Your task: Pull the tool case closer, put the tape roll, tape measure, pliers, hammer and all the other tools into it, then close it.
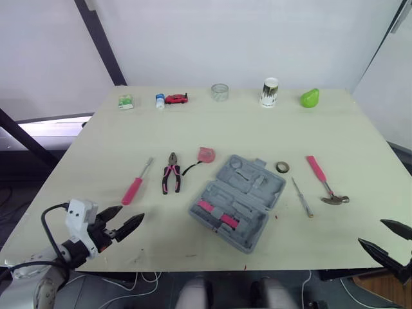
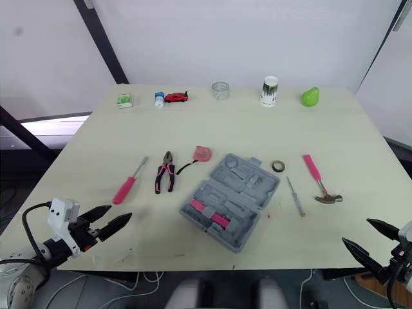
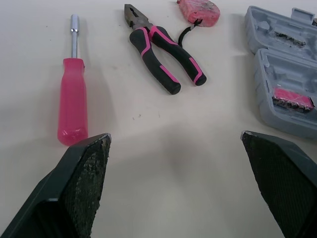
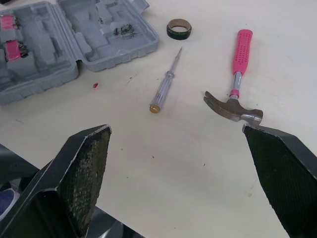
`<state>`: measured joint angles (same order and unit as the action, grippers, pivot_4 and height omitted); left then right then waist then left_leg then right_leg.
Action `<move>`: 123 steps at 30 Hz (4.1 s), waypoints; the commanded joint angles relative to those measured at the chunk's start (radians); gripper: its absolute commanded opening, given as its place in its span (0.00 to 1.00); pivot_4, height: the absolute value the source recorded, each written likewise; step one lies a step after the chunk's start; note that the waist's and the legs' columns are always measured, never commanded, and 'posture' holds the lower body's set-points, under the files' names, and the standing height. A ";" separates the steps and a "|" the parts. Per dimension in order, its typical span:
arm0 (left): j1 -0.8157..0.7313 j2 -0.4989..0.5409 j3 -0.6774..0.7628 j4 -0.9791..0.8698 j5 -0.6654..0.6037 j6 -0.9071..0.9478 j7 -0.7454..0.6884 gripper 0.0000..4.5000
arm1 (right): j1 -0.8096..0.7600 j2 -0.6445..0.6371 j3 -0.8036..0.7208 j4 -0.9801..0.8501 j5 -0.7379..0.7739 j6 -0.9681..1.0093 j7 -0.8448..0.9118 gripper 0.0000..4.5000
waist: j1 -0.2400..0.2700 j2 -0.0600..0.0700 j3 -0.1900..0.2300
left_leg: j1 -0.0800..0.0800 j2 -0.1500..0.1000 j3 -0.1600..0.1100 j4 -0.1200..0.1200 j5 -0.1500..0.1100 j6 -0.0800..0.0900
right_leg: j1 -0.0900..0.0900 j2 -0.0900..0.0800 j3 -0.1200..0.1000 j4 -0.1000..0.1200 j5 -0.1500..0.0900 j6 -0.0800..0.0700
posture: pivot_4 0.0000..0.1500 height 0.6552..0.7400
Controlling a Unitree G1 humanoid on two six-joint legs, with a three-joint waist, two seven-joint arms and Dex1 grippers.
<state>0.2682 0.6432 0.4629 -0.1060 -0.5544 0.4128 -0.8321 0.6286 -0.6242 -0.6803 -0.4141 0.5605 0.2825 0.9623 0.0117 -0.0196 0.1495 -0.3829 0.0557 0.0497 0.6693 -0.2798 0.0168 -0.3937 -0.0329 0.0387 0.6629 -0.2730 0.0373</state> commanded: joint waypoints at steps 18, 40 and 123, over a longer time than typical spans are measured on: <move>-0.812 0.133 -0.461 0.518 0.260 -0.147 -0.377 0.88 | -0.334 0.067 0.397 -0.424 -0.043 0.510 -0.611 0.88 | 0.003 -0.001 0.000 | -0.008 -0.003 0.000 0.002 0.000 0.000 | -0.005 0.007 -0.002 0.001 0.003 0.003 | 1.00 1.00; -1.318 -0.162 -0.730 1.281 0.676 -0.592 -0.460 0.01 | -0.653 0.085 0.822 -0.216 -0.221 0.852 -0.761 0.00 | -0.019 -0.002 0.000 | -0.033 -0.004 -0.008 0.015 0.000 0.000 | -0.023 0.009 -0.004 0.007 0.004 0.005 | 1.00 1.00; -0.602 -0.078 -0.650 0.292 0.433 -0.031 -0.353 0.01 | -0.892 -0.032 0.992 0.160 -0.400 0.473 -0.196 0.00 | -0.022 -0.002 0.000 | -0.030 -0.003 -0.014 0.021 0.000 0.000 | -0.022 0.009 -0.004 0.018 0.004 0.005 | 1.00 1.00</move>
<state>-0.3355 0.5625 -0.1706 0.1993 -0.1122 0.3966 -1.1817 -0.2641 -0.6555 0.3342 -0.2181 0.1482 0.7551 0.7579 -0.0104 -0.0212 0.1491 -0.4128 0.0522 0.0357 0.6904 -0.2794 0.0172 -0.4158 -0.0236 0.0346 0.6807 -0.2691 0.0419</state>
